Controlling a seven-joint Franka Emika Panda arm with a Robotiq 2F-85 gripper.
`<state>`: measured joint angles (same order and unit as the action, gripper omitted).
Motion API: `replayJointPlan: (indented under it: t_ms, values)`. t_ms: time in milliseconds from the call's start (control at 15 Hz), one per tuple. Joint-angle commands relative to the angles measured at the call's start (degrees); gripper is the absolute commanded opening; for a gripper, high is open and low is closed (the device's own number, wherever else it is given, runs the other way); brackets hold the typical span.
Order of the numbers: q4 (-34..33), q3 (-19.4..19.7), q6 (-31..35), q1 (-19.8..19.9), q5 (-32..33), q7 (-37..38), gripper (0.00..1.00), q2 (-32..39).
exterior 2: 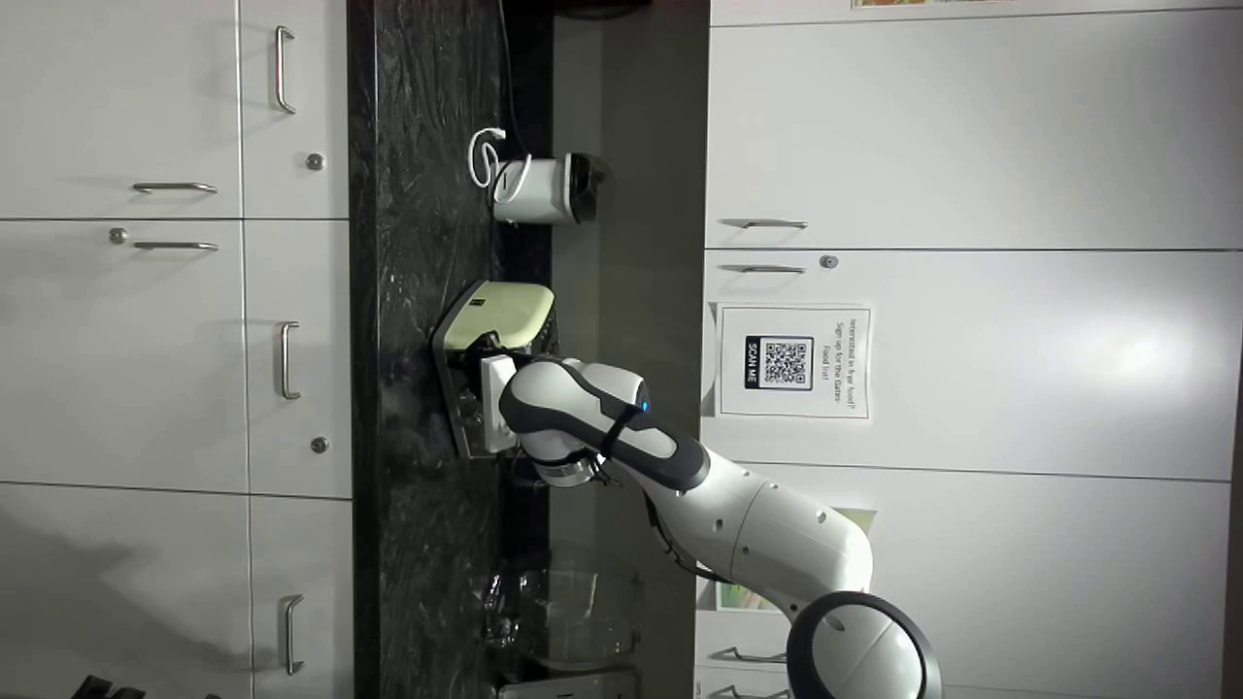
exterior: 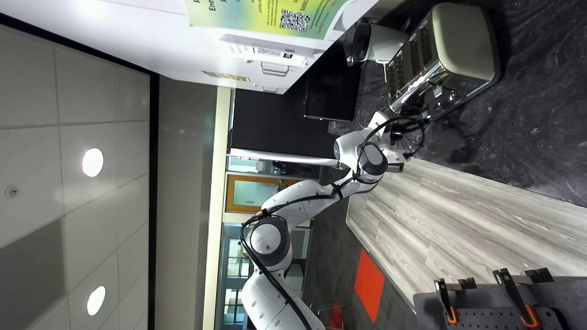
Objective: Turn off the left side of the toaster
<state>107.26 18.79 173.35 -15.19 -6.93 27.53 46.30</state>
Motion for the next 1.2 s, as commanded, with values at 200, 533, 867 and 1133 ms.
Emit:
replayJointPlan:
  t_ms: [200,533,867,1133]
  values:
    - [0.81,1.14,-3.87,-1.20,-2.11,1.29,0.00,-1.61]
    - [0.53,0.72,-4.47,-0.23,-1.60,0.93,0.00,-1.83]
    - [-1.45,-1.07,-1.73,2.11,-2.04,-0.19,0.00,-0.35]
    - [-1.57,-2.16,-0.38,3.17,-2.15,-0.71,0.00,-0.25]
